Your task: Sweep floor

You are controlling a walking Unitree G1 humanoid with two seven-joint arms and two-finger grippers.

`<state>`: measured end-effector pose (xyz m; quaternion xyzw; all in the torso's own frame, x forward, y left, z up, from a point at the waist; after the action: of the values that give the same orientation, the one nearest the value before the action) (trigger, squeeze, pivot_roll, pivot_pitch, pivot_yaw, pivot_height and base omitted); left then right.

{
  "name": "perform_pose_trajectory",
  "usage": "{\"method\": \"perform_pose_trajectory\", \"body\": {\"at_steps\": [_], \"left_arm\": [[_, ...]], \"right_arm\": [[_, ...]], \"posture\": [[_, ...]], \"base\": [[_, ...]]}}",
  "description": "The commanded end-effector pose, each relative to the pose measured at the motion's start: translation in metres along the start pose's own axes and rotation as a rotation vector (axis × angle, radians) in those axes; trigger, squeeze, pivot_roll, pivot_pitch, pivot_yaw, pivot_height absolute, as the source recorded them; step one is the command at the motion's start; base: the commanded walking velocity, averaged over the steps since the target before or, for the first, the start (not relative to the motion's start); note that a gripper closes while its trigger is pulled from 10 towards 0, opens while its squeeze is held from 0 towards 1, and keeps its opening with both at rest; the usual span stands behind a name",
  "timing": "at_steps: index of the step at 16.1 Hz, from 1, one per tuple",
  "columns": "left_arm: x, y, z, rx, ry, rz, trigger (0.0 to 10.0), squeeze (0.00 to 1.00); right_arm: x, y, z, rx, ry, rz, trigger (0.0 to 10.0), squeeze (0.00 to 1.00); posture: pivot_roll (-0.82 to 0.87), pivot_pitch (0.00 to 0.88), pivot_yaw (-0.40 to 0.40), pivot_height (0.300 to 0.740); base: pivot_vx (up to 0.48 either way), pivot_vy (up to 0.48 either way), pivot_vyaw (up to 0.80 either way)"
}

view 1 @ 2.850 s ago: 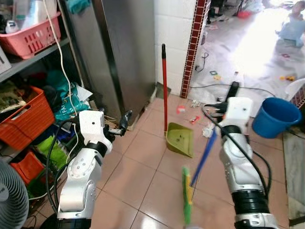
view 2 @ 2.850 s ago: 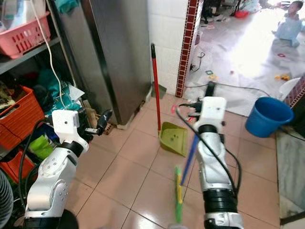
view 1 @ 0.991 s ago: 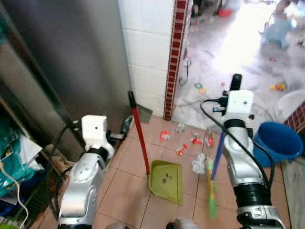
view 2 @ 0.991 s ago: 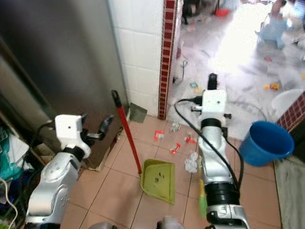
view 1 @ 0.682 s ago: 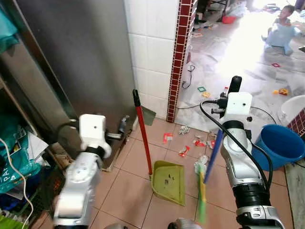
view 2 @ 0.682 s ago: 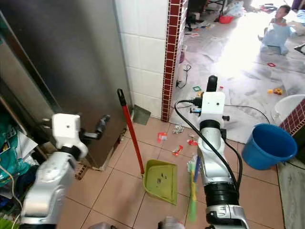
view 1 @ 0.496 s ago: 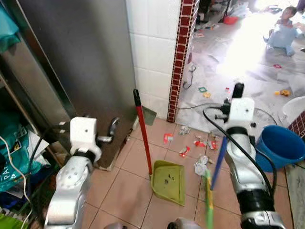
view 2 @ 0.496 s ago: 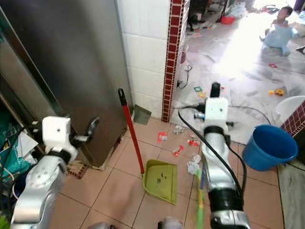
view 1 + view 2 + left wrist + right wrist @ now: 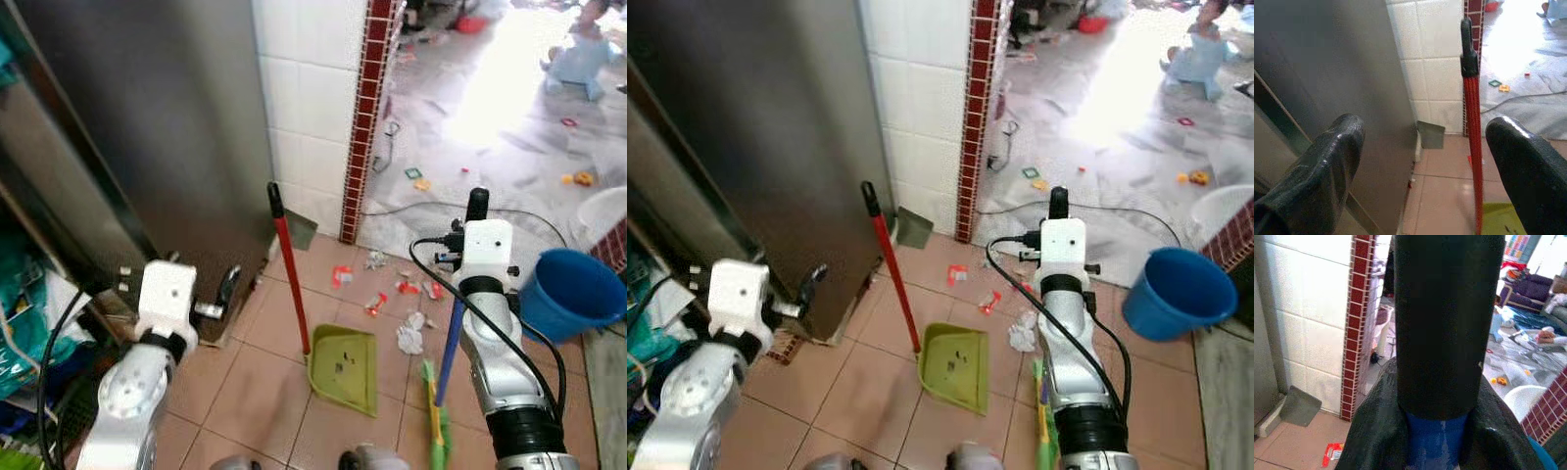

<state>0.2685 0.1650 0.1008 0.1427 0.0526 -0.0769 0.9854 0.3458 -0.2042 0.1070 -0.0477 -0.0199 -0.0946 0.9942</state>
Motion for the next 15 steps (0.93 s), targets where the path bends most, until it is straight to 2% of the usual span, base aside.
{"method": "perform_pose_trajectory", "body": {"at_steps": [1, 3, 4, 7, 10, 15], "left_arm": [[-0.001, 0.002, 0.006, -0.006, -0.029, -0.001, 10.0, 0.0], [0.004, 0.005, 0.001, -0.035, -0.003, 0.029, 10.0, 0.0], [0.008, 0.005, 0.005, -0.013, -0.018, 0.04, 10.0, 0.0], [0.013, -0.008, 0.017, -0.051, -0.066, -0.011, 10.0, 0.0], [0.015, -0.017, 0.018, -0.07, -0.065, -0.027, 10.0, 0.0], [0.016, -0.015, 0.015, -0.076, -0.052, -0.024, 10.0, 0.0]], "right_arm": [[0.005, -0.008, 0.01, -0.003, -0.038, -0.025, 10.0, 0.0], [0.007, -0.011, 0.009, 0.007, -0.032, -0.035, 10.0, 0.0], [0.009, -0.011, 0.009, 0.014, -0.035, -0.039, 10.0, 0.0], [0.011, -0.006, 0.015, 0.008, -0.05, -0.024, 10.0, 0.0], [0.01, -0.005, 0.015, 0.011, -0.049, -0.013, 10.0, 0.0], [0.012, -0.005, 0.017, 0.009, -0.051, -0.009, 10.0, 0.0]], "posture": [[-0.06, 0.0, 0.016, 0.74], [-0.06, 0.0, 0.015, 0.74], [-0.06, 0.0, 0.015, 0.74], [-0.08, 0.0, 0.011, 0.74], [-0.08, 0.0, 0.009, 0.74], [-0.08, 0.0, 0.004, 0.74]], "base": [[0.0, 0.0, -0.8], [0.0, 0.0, -0.8], [0.0, 0.0, -0.66], [0.0, 0.0, 0.0], [0.0, -0.085, 0.0], [0.0, -0.245, 0.0]]}}
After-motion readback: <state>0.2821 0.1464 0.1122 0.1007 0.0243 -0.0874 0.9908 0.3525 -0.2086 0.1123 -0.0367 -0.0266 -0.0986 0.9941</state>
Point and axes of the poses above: a point about 5 cm out from each wrist's last joint towards the gripper, its own x axis pointing out of the wrist towards the gripper, its own z axis along the axis of the wrist's last joint, y = z × x, the point moved 5 cm from there along x, pointing out of the wrist towards the gripper, and after that the axes turned 8 degrees about x, right-handed, at the moved point
